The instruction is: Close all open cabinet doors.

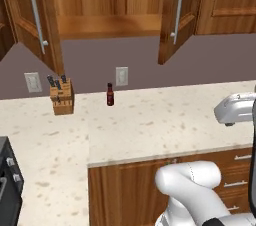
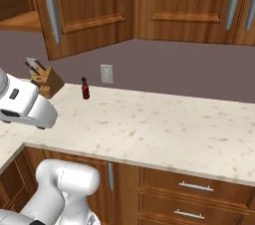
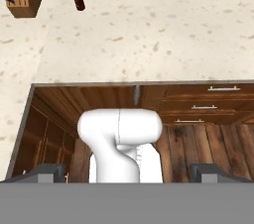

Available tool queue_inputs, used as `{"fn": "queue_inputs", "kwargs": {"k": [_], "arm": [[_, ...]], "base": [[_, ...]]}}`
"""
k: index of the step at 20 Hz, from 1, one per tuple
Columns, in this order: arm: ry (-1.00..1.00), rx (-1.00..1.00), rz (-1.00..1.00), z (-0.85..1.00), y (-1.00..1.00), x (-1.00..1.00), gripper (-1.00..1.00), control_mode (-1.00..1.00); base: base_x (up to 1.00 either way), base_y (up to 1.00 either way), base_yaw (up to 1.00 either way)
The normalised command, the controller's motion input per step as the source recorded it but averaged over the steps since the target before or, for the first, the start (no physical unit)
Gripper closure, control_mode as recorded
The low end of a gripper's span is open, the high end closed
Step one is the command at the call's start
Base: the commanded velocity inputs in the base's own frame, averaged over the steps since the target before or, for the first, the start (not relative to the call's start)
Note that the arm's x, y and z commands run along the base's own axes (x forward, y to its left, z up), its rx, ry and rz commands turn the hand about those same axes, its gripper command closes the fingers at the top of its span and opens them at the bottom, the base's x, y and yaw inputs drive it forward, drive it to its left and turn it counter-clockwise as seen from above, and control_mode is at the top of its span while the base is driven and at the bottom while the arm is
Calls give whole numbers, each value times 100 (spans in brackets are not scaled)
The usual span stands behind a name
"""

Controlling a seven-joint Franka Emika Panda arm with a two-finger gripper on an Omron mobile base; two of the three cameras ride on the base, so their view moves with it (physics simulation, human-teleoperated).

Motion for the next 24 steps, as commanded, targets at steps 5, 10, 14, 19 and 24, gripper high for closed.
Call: {"fn": "queue_inputs", "kwargs": {"k": [5, 10, 14, 19, 24], "arm": [[0, 0, 0, 0, 0, 0, -100, 100], [0, 0, 0, 0, 0, 0, -100, 100], [0, 0, 0, 0, 0, 0, -100, 100], [0, 0, 0, 0, 0, 0, -100, 100], [0, 0, 0, 0, 0, 0, -100, 100]], "base": [[55, 27, -1], [27, 38, -8], [13, 56, -9], [16, 40, -8], [34, 19, -1]]}}
